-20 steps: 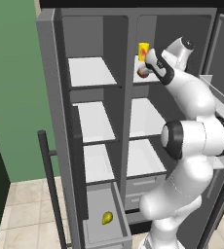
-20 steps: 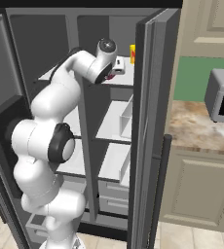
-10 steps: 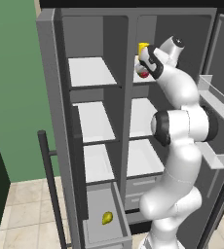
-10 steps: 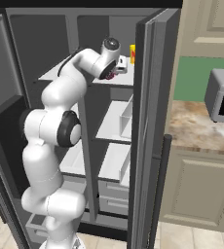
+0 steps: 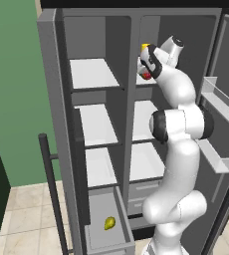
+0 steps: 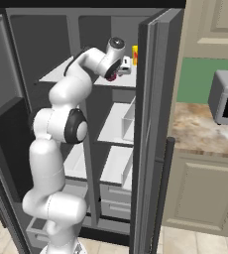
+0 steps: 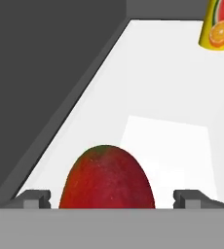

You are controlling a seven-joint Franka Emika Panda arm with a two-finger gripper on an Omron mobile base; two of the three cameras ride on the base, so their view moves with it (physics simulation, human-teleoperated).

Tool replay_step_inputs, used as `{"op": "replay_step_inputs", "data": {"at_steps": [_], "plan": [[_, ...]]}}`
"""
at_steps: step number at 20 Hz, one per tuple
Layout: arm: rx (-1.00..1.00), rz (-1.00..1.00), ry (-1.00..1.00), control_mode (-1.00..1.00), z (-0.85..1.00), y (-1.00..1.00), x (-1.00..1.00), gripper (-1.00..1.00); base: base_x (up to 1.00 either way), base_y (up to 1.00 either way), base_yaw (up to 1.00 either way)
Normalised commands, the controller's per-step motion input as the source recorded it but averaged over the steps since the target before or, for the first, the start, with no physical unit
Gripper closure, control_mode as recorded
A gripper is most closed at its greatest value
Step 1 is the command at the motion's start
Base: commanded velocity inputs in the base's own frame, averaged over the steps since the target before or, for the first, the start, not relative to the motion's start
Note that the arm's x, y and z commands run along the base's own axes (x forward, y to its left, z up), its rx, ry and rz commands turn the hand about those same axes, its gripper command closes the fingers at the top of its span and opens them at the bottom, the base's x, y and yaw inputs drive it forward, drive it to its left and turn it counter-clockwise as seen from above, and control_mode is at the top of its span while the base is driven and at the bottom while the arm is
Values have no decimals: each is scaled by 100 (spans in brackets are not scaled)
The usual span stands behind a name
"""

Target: Take the mango and pear from the fridge shelf and place them in the freezer drawer to begin freezing them.

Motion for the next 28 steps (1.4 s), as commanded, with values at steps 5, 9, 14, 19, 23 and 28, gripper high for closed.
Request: {"op": "replay_step_inputs", "data": {"at_steps": [5,9,14,19,23,28], "plan": [[-2,0,4,-100,-22,11,2,-100,0,0,0],[-4,0,6,-100,-35,30,6,-100,0,0,0],[-2,0,1,-100,-27,40,8,100,0,0,0],[0,0,-6,-100,-5,11,-3,100,0,0,0],[0,0,-27,-100,0,0,-67,100,0,0,0],[0,-1,-15,-100,0,0,-100,100,0,0,0]]}}
